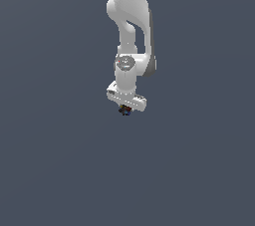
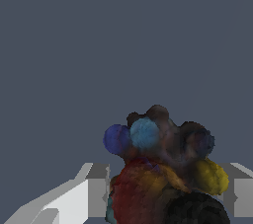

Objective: Pick up the object and move it to a goal position.

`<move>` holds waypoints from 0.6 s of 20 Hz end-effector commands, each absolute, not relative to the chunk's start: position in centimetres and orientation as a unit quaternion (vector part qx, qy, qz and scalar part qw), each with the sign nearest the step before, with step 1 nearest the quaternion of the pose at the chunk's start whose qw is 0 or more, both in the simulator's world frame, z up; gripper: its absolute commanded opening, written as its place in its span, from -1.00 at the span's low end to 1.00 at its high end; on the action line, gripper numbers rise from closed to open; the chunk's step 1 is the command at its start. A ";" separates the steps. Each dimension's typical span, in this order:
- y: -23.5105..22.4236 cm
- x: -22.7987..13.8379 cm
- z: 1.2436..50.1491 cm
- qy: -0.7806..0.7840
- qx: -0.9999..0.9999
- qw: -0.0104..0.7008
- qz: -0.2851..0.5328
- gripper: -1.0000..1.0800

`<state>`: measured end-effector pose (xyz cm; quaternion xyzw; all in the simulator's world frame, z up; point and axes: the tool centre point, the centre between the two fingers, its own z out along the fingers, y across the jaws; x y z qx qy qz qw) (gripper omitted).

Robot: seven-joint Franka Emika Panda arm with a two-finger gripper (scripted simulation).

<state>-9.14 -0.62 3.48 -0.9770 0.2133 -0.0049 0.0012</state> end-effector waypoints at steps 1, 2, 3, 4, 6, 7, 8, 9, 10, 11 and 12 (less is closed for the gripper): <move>-0.5 -9.5 3.0 0.212 -0.977 0.000 0.000 -1.00; -0.7 -9.1 3.5 0.213 -0.977 0.001 -0.005 -1.00; -0.7 -9.1 3.5 0.213 -0.977 0.001 -0.005 -1.00; -0.7 -9.1 3.6 0.213 -0.977 0.001 -0.005 -1.00; -0.9 -9.1 3.9 0.213 -0.977 0.001 -0.005 -1.00; -1.0 -9.1 4.1 0.213 -0.977 0.001 -0.005 -1.00; -1.2 -9.1 4.4 0.213 -0.977 0.001 -0.005 -1.00; -1.4 -9.1 4.7 0.213 -0.977 0.001 -0.005 -1.00; -1.6 -9.2 5.1 0.213 -0.977 0.001 -0.005 -1.00; -1.9 -9.2 5.5 0.213 -0.977 0.001 -0.005 -1.00; -2.1 -9.2 6.0 0.213 -0.977 0.001 -0.005 -1.00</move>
